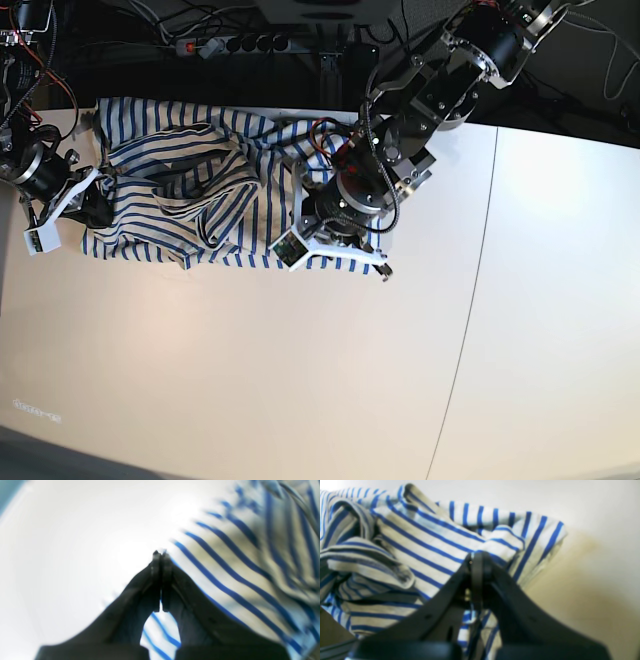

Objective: Fold the T-shirt properly
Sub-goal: 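Lay the held end onto the shirt near the right gripper and release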

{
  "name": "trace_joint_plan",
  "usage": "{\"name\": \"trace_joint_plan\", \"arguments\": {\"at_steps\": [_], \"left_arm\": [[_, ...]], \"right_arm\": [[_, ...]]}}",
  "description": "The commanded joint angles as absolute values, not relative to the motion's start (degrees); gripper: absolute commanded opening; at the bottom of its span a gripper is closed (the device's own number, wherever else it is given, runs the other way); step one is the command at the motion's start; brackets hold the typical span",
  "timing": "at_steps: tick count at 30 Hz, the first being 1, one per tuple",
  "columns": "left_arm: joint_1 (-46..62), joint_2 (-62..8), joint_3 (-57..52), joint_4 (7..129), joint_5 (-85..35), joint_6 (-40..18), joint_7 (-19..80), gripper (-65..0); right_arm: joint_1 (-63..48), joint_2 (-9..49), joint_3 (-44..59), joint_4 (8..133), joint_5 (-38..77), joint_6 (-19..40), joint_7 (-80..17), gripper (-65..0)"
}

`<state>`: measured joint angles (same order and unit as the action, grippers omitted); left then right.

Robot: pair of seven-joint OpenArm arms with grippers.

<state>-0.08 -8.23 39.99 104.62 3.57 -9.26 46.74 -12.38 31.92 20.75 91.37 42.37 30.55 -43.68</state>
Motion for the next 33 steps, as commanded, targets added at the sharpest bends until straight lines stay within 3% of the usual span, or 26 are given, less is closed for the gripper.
{"name": "trace_joint_plan", "arguments": {"at_steps": [1,7,23,33], "left_arm": [[0.3,-7.62,39.77,105.56,3.68,-10.09,44.56,-65.0],[4.38,-5.74,39.79,105.56,3.77,-10.17,43.68,-65.0],[5.34,6.85,40.91,95.31,4.05,-16.97,42.7,-65.0],[-1.89,6.48,56.6,95.29,1.85,-23.11,42.74,-65.0]], "right_arm": [[-11.79,33.15,21.23,92.07,43.05,34.3,-42.41,-65.0],[-11.79,33.12,21.23,92.07,43.05,34.3,-42.41,-65.0],[-11.79,33.15,21.23,92.07,44.03,34.3,-42.46,-65.0],[-11.79,33.15,21.26,92.07,44.12,34.3,-42.46,-65.0]]}}
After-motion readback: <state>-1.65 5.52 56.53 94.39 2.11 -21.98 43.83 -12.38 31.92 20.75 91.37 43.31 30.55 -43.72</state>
